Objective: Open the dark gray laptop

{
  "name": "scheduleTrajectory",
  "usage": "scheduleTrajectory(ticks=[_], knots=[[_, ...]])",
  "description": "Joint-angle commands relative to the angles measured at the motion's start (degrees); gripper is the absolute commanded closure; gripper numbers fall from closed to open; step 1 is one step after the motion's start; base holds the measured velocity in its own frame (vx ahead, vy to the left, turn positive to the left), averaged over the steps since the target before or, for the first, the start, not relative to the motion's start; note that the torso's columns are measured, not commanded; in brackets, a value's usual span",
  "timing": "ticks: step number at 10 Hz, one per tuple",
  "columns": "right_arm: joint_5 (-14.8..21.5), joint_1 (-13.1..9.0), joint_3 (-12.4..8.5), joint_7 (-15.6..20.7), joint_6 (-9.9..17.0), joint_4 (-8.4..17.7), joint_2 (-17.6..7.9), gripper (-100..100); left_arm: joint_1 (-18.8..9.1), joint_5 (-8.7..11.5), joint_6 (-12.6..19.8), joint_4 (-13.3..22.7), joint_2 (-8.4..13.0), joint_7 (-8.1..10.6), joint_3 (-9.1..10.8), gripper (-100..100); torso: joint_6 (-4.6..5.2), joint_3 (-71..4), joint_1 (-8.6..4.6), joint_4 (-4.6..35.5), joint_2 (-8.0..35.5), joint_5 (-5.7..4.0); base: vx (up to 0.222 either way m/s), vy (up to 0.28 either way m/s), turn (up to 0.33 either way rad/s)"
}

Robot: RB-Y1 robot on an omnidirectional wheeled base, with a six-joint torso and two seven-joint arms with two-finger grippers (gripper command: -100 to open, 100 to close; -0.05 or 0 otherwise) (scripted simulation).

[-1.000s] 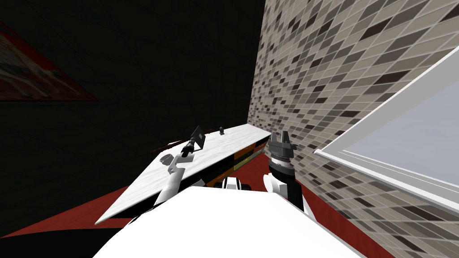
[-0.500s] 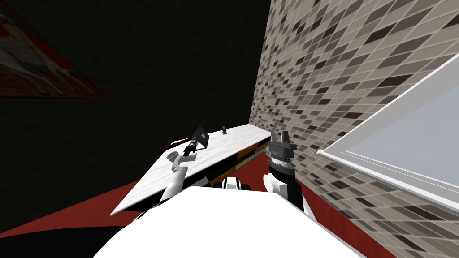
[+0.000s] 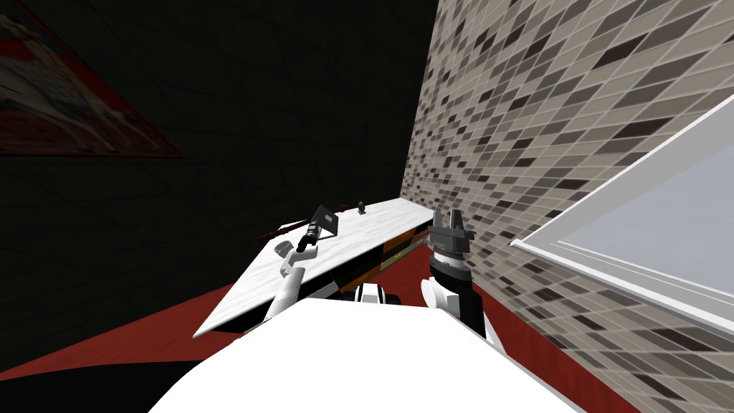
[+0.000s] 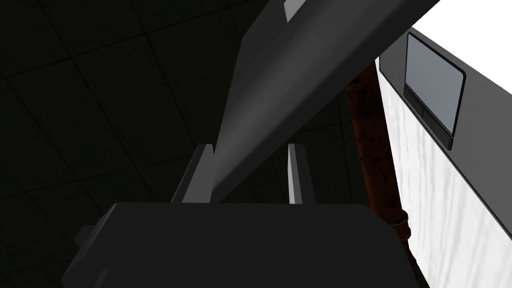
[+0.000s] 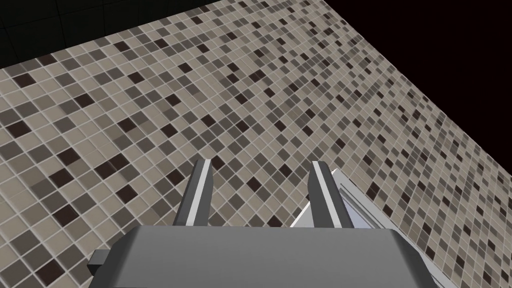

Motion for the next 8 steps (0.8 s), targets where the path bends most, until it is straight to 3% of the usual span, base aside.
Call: scheduleTrajectory(ticks=[1,3,8], knots=[[0.00,0.00,0.00,0.00,0.00,0.00,0.00,0,-0.44,2.70,-1.97,1.52,-2.00,2.60,0.15,100,-0.02,-0.01,-0.01,0.02,-0.02,-0.03,-0.021,0.033,-0.045],[0.00,0.00,0.01,0.00,0.00,0.00,0.01,0,-0.75,4.66,-3.41,2.76,-3.51,4.41,0.32,100,0.00,-0.04,-0.20,0.01,-0.06,-0.10,-0.018,0.029,-0.033],[0.00,0.01,0.01,0.00,0.00,0.00,0.01,0,-0.75,4.66,-3.41,2.76,-3.51,4.41,0.32,100,-0.18,0.06,0.08,0.09,0.10,-0.07,-0.005,0.010,0.013]])
